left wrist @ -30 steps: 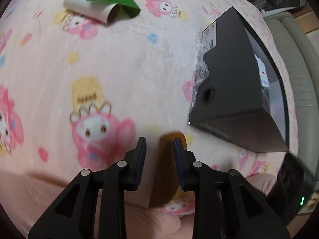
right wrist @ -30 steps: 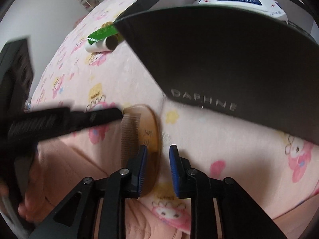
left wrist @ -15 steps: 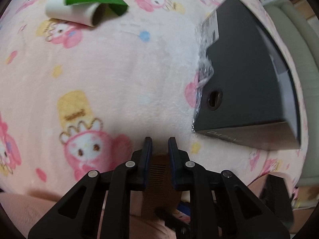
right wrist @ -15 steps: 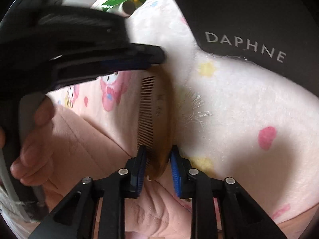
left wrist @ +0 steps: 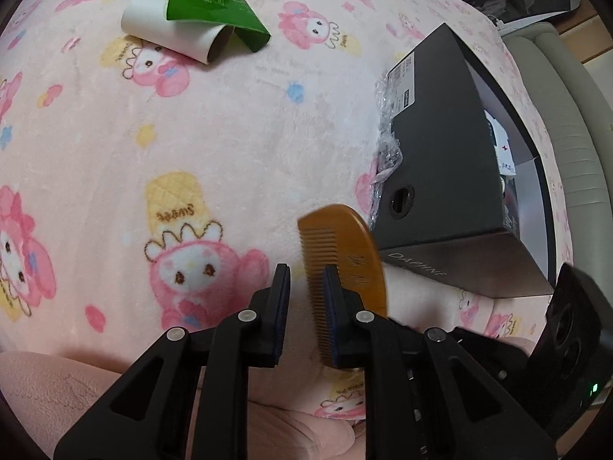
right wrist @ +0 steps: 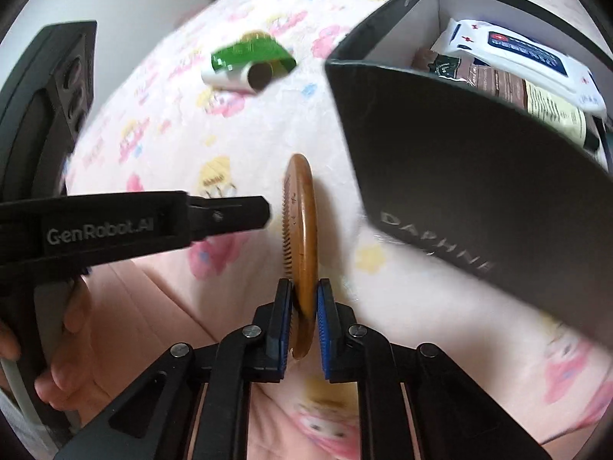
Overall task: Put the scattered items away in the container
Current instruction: 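Grasp the comb's body with the left tool while the right tool holds its tassel end, then open the right tool to release the comb to the left tool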
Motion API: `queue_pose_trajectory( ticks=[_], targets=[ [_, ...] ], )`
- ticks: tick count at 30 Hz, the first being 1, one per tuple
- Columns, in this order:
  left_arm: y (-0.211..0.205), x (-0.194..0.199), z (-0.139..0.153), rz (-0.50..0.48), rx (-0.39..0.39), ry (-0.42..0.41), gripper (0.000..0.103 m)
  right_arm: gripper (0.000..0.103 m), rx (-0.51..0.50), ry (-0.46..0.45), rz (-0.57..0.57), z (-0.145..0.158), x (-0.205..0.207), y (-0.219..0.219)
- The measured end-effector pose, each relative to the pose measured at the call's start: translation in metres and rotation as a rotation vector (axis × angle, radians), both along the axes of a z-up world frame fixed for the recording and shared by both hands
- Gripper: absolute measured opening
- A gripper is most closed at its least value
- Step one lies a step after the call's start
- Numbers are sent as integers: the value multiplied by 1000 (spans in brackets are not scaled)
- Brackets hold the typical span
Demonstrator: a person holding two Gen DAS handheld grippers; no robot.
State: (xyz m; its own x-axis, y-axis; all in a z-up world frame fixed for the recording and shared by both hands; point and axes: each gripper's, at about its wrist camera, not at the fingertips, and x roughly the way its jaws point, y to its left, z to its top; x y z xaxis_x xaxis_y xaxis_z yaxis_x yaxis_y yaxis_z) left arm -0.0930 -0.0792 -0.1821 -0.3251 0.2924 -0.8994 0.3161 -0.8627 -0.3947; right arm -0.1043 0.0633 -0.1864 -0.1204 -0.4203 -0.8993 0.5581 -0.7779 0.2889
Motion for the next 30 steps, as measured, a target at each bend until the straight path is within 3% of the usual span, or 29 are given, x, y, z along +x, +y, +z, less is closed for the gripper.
queue_pose_trajectory(
  ticks=[3, 7, 13, 17, 23, 27, 30],
  targets=[
    [2, -17, 7, -29, -39, 17, 15, 15, 50, -8, -37, -5, -2, 13],
    [0, -44, 13, -51, -60, 35, 19, 23, 34, -67, -87, -12, 9, 34],
    [-1, -57, -24, -77, 48, -41, 19, 23, -8, -190, -40, -38, 35, 25],
    [2, -51, -28, -95, -2, -66, 17, 16, -19, -215, -69, -54, 35, 16],
    [2, -27, -26, -93, -2, -85, 17, 11, 0, -102, -150, -42, 33, 29],
    [-5, -24, -18, -60, 61, -28, 18, 11, 30, -55, -234, -35, 30, 49],
    [-7, -25, -21, -52, 107, -23, 24, 11, 25, -47, -290, -32, 29, 67]
  ],
)
